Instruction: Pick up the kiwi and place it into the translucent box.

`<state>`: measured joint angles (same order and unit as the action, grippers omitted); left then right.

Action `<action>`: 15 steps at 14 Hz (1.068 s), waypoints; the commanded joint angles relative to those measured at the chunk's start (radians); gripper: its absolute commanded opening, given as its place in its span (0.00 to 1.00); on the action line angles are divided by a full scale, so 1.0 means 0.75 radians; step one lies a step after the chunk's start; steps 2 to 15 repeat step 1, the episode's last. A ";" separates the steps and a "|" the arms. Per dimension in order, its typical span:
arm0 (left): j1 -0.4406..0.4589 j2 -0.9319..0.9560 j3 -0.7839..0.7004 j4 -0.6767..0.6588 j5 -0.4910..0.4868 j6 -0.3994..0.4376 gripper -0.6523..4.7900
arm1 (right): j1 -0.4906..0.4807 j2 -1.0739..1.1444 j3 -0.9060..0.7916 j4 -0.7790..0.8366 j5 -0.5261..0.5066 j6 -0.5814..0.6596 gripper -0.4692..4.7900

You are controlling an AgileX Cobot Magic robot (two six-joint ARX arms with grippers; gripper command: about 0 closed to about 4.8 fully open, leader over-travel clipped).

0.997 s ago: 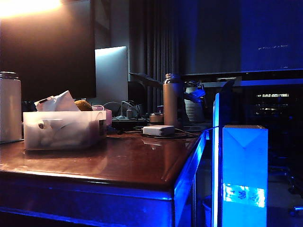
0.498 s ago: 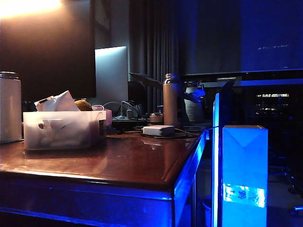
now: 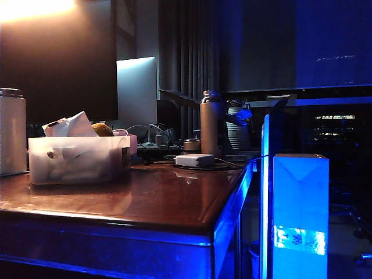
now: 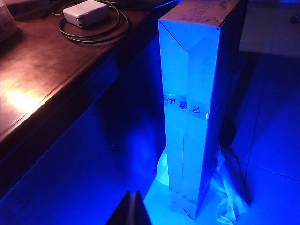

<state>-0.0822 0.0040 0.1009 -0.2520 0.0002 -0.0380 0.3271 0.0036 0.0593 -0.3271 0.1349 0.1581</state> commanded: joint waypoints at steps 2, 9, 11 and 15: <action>0.000 -0.004 0.002 0.004 0.005 0.001 0.12 | 0.001 -0.002 -0.003 0.013 0.002 0.004 0.08; 0.000 -0.004 0.002 0.004 0.005 0.001 0.12 | 0.001 -0.002 -0.003 0.013 0.002 0.004 0.08; 0.000 -0.004 0.002 0.004 0.005 0.001 0.12 | 0.001 -0.002 -0.003 0.013 0.002 0.004 0.08; 0.000 -0.004 0.002 0.004 0.005 0.001 0.12 | 0.001 -0.002 -0.003 0.013 0.002 0.004 0.08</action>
